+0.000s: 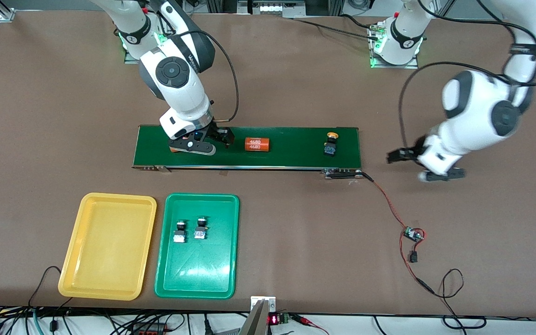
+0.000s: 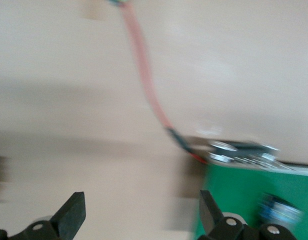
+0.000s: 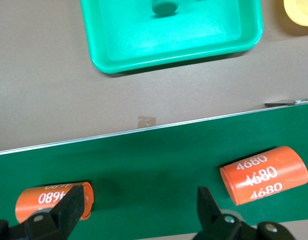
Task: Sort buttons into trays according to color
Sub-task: 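Move the left gripper back toward the last loose button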
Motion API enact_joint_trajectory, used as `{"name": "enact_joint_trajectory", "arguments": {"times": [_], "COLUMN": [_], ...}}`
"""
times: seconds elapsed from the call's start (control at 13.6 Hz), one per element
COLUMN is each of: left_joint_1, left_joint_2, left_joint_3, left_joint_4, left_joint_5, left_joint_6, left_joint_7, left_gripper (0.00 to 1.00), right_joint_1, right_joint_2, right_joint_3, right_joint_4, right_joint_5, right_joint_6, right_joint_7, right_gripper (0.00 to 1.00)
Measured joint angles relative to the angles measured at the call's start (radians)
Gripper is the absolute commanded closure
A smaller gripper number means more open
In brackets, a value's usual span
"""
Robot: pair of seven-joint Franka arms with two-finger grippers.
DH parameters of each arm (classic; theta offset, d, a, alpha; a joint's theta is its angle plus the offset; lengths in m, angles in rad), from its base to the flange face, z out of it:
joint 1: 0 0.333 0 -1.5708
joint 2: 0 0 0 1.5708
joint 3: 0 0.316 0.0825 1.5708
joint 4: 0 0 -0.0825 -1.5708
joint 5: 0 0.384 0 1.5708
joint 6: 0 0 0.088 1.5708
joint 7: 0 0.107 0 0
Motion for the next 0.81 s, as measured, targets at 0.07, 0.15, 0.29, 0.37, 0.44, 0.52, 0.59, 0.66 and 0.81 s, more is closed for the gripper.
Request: {"name": "enact_joint_trajectory", "arguments": {"times": [0.07,0.15,0.29,0.37,0.44,0.52,0.59,0.66,0.81], "left_joint_1": [0.024,0.039,0.053,0.062,0.083,0.114,0.148,0.176,0.196], "left_joint_2": [0.017,0.036,0.062,0.068,0.07,0.073,0.078,0.085,0.101], "left_joint_3": [0.023,0.046,0.076,0.088,0.096,0.1,0.103,0.104,0.104], "left_joint_4": [-0.001,-0.001,-0.004,-0.005,-0.008,-0.011,-0.016,-0.025,-0.06], "left_joint_5": [0.058,0.097,0.121,0.124,0.125,0.127,0.128,0.132,0.186], "left_joint_6": [0.0,0.0,-0.001,-0.001,-0.003,-0.004,-0.004,-0.003,0.035], "left_joint_7": [0.001,0.001,0.029,0.08,0.138,0.189,0.238,0.278,0.312], "left_gripper": [0.0,0.0,0.0,0.0,0.0,0.0,0.0,0.0,0.0], "right_joint_1": [0.0,-0.001,-0.002,-0.002,-0.002,-0.002,-0.003,-0.003,-0.003], "right_joint_2": [0.0,0.0,0.0,0.0,-0.001,-0.001,-0.001,-0.001,-0.001], "right_joint_3": [0.0,0.0,-0.001,-0.001,-0.001,-0.001,-0.001,-0.001,-0.001], "right_joint_4": [0.0,0.0,0.0,0.0,0.0,0.0,0.0,0.001,0.001], "right_joint_5": [0.0,0.0,-0.001,-0.001,-0.001,-0.001,-0.001,-0.001,-0.001], "right_joint_6": [0.0,0.0,0.0,0.0,0.0,0.0,0.0,0.0,0.0], "right_joint_7": [0.0,0.0,0.0,0.0,0.0,0.0,0.0,0.0,0.0], "right_gripper": [0.0,0.0,0.0,0.0,0.0,0.0,0.0,0.0,0.0]}}
